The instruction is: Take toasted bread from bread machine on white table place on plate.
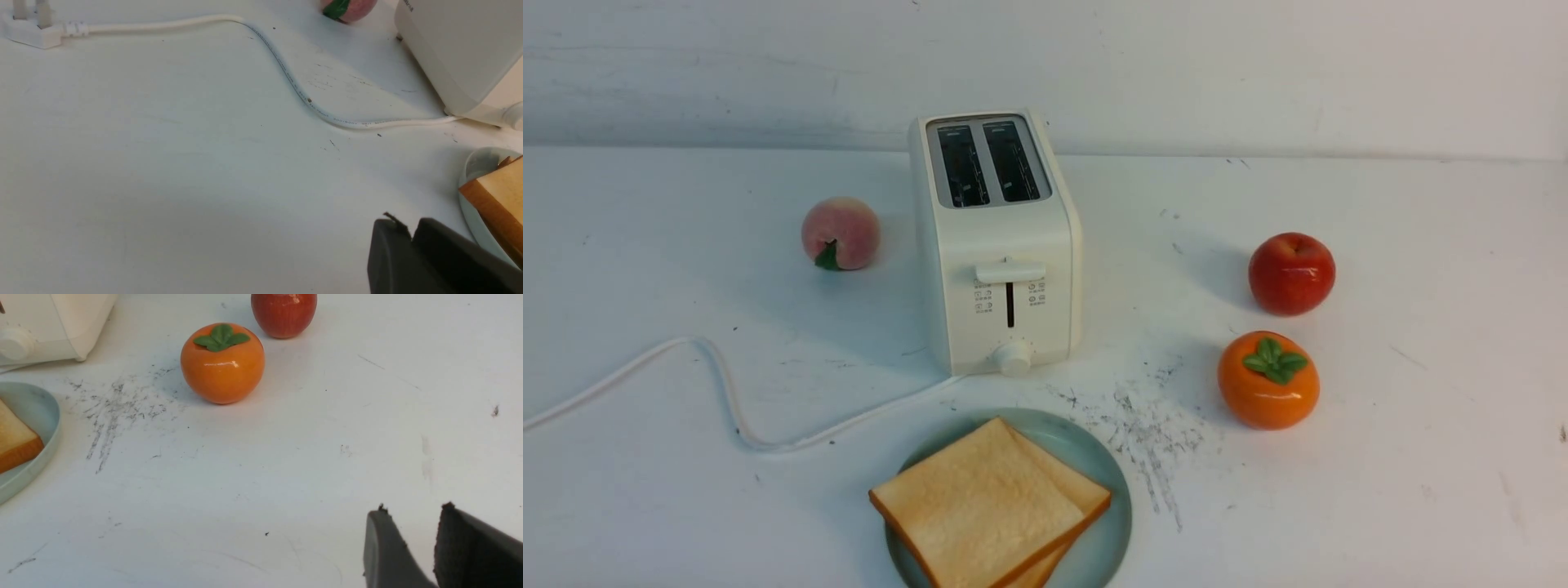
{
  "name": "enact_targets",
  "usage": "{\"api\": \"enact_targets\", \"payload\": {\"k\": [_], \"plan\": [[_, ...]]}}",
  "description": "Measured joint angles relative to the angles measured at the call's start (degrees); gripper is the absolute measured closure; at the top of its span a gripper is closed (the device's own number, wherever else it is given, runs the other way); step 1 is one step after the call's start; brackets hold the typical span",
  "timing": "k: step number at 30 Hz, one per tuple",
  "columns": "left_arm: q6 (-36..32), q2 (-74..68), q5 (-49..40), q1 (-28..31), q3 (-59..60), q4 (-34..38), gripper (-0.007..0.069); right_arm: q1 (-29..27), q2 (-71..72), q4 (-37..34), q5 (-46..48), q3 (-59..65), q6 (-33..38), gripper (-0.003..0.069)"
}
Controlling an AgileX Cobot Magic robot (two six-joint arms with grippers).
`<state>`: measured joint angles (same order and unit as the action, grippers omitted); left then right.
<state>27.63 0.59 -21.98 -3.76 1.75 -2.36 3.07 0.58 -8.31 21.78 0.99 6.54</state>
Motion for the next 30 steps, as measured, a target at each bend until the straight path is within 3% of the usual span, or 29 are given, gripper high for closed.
{"api": "enact_targets", "payload": {"k": [30], "plan": [[0.0, 0.0, -0.06, 0.0, 0.0, 0.0, 0.0533, 0.0, 0.0, 0.0, 0.0, 0.0, 0.0, 0.0426]]}}
